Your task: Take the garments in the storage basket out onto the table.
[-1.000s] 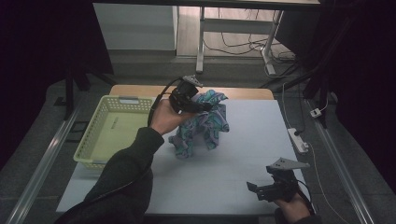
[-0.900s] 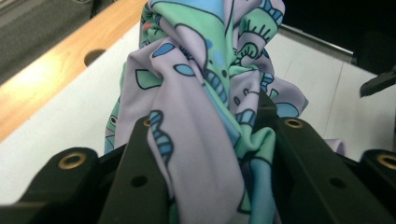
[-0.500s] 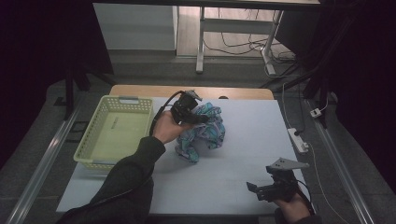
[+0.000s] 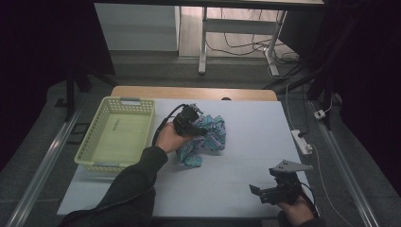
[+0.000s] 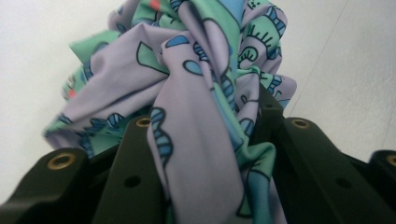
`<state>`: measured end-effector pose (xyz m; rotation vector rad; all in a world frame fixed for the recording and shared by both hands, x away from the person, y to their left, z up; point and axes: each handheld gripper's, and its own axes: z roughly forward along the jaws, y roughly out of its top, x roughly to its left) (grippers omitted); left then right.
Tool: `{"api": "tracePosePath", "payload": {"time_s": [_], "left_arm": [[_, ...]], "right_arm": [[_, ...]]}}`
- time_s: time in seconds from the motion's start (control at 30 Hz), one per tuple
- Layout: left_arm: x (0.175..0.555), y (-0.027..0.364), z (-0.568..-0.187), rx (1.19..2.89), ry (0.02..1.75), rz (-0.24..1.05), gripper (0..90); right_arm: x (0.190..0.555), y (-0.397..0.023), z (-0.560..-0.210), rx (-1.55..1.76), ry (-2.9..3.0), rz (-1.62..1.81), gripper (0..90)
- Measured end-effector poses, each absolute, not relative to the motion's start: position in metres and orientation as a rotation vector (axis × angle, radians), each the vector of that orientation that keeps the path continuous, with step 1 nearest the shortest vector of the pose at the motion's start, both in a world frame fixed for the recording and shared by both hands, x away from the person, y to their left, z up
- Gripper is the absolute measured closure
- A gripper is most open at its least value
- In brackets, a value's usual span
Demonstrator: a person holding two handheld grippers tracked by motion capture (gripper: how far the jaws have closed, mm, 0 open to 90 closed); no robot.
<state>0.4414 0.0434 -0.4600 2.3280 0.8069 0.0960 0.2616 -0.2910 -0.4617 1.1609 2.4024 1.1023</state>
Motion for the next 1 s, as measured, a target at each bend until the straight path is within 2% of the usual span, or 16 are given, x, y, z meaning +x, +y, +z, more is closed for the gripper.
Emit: {"api": "tracePosePath", "payload": {"time_s": [0.33,0.57,0.77,1.0], "left_arm": [[0.443,0.042,-0.492,2.364,0.873,0.06,58.0],[0.443,0.04,-0.503,2.381,0.888,0.055,41.2],[0.443,0.039,-0.494,2.425,0.877,0.087,19.2],[0.441,0.045,-0.482,2.349,0.878,0.046,7.6]], "right_arm": [[0.262,-0.291,-0.462,1.156,2.406,1.102,0.0],[0.261,-0.29,-0.462,1.157,2.406,1.102,0.0],[0.262,-0.291,-0.462,1.155,2.408,1.102,0.0],[0.262,-0.29,-0.462,1.154,2.413,1.097,0.0]]}}
